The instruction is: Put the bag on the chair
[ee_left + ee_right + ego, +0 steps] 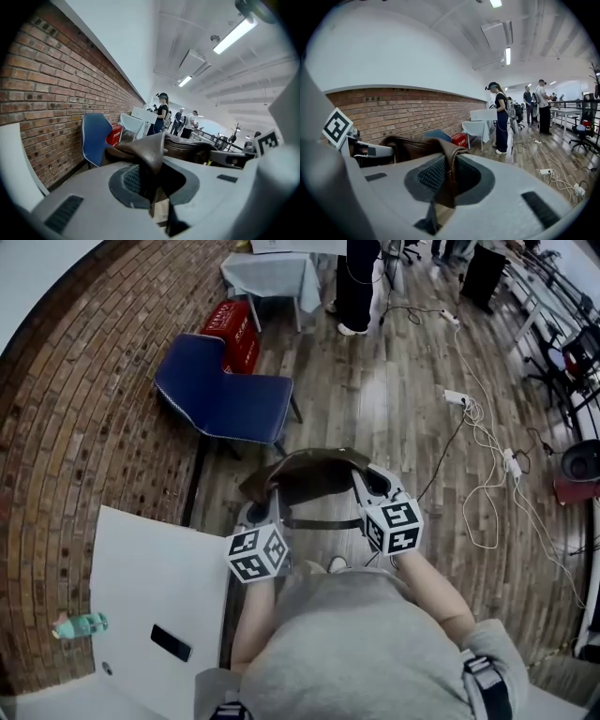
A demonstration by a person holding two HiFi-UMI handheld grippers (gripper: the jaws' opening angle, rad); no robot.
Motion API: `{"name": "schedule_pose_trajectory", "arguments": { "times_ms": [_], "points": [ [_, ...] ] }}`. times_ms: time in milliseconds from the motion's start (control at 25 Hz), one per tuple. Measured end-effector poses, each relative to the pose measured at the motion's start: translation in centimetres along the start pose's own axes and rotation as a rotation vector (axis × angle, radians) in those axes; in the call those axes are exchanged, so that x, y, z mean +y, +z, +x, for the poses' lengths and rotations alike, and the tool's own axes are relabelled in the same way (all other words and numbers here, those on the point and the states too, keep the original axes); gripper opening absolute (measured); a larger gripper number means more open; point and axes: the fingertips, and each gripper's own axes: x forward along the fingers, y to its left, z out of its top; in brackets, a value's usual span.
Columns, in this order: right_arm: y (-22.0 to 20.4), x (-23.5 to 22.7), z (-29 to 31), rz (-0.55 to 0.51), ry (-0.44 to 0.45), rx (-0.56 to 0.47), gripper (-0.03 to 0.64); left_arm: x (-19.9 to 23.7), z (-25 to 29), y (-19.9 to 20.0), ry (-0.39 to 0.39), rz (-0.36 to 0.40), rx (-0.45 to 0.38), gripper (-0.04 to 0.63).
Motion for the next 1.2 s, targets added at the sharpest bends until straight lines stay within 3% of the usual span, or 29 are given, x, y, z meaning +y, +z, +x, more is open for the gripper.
{"name": "schedule_pose_trajectory", "arguments": {
  "times_ms": [520,880,1200],
  "points": [
    [1.8,-1.6,3.9,0.011,0.038,0.016,0.035,0.8,3.1,1.8,0.027,-0.042,-0.010,0.032],
    [2.7,-2.3,11.3,0.004,0.043,0.051,0.035,4.9,9.1,3.7,0.031,-0.067,0.002,0.032],
    [6.1,-3.7,20.1,-0.002,0.048,0.057,0.035,8.9,16.1,8.1,0.029,-0.085,-0.002,0.032]
  ]
}}
